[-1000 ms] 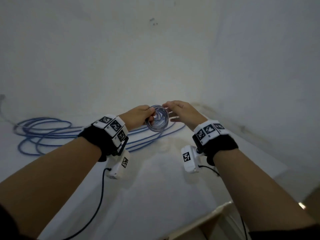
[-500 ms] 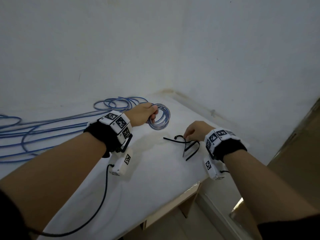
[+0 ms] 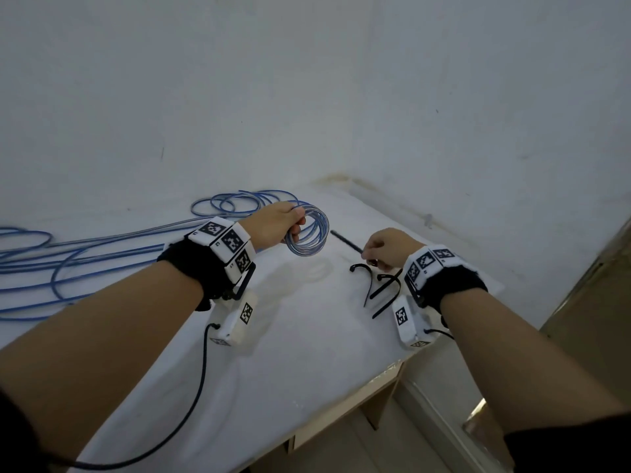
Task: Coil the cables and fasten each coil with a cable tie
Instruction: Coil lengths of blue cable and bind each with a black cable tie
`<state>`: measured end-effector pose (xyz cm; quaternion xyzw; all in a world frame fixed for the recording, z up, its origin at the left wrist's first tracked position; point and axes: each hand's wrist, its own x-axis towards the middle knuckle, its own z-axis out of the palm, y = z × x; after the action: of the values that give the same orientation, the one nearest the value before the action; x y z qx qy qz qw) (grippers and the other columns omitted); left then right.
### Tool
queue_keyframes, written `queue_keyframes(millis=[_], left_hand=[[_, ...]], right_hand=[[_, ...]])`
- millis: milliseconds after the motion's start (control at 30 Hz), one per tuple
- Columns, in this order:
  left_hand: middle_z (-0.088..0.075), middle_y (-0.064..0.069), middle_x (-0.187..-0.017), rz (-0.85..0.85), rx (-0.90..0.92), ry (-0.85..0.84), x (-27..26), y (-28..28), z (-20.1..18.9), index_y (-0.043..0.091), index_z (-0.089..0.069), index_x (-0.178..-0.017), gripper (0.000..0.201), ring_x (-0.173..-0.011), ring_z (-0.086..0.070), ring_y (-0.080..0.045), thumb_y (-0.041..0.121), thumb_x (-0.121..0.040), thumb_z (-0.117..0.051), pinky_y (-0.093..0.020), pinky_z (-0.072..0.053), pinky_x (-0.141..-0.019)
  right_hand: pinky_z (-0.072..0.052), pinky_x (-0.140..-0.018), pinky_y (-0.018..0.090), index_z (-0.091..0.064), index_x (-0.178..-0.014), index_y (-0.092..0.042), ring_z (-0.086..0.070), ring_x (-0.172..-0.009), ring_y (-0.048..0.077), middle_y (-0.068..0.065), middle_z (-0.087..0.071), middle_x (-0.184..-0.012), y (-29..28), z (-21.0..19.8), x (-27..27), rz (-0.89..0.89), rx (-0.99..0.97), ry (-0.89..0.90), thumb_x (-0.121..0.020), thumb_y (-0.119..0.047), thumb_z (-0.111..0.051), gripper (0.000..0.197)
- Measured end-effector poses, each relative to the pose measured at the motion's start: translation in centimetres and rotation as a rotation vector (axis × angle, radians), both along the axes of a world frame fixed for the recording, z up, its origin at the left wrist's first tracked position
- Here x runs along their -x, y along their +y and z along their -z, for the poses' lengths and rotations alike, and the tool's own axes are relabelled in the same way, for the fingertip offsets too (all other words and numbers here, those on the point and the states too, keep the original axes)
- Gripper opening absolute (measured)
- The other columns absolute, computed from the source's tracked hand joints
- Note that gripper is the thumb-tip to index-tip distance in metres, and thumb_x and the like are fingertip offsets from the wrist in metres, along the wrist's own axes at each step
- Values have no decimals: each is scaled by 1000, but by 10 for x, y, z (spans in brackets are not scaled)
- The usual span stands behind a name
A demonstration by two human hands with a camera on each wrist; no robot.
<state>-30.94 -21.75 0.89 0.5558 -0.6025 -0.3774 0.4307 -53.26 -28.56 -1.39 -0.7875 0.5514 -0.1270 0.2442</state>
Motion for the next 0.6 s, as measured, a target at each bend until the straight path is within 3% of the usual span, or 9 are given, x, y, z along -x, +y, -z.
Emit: queue_keyframes(millis=[67, 200, 267, 367, 467, 600], left_hand=[[-45, -4, -65, -11, -1, -12, -5, 1, -1, 12, -46, -73, 32, -62, -48, -16, 17, -101, -31, -24, -41, -64], [-46, -4, -65, -88, 2, -55, -21, 5, -3, 13, -46, -72, 33, -62, -49, -18, 20, -101, -31, -29, -42, -67], [-47, -4, -65, -137, 4, -76, -33, 10, -4, 14, -47, -71, 34, -61, -49, -17, 21, -101, -31, -32, -42, -69], [-46, -3, -63, -234, 29, -83, -51, 19, -7, 14, -45, -68, 36, -58, -47, -15, 18, -101, -32, -26, -41, -62], [-46, -2, -64, -331, 57, -98, -73, 33, -11, 14, -44, -66, 35, -56, -45, -13, 16, -100, -35, -11, -39, -46], [-51, 1, -64, -397, 93, -231, -109, 52, -16, 17, -47, -66, 35, -59, -47, -12, 21, -100, -37, -24, -39, -60]], right_hand=[[-47, -52, 22, -58, -79, -7, -51, -53, 14, 8, -64, -75, 3, -6, -4, 36, -67, -200, -93, -12, -54, 15], [-49, -50, 21, -55, -97, -3, -52, -46, 9, 8, -61, -74, 15, -17, -27, 5, -173, -622, -95, -6, -47, 8], [-50, -50, 21, -53, -95, -4, -54, -44, 8, 9, -59, -73, 23, -24, -49, -62, -225, -833, -96, -3, -45, 9], [-53, -52, 23, -52, -88, -7, -57, -47, 10, 8, -61, -70, 36, -35, -84, -179, -316, -1084, -96, -1, -41, 15], [-54, -51, 24, -50, -88, -6, -59, -47, 12, 6, -65, -64, 50, -45, -123, -299, -353, -1104, -96, 1, -41, 14], [-53, -49, 22, -47, -85, -8, -58, -43, 9, 13, -58, -71, 68, -47, -177, -404, -269, -905, -95, 2, -43, 15]])
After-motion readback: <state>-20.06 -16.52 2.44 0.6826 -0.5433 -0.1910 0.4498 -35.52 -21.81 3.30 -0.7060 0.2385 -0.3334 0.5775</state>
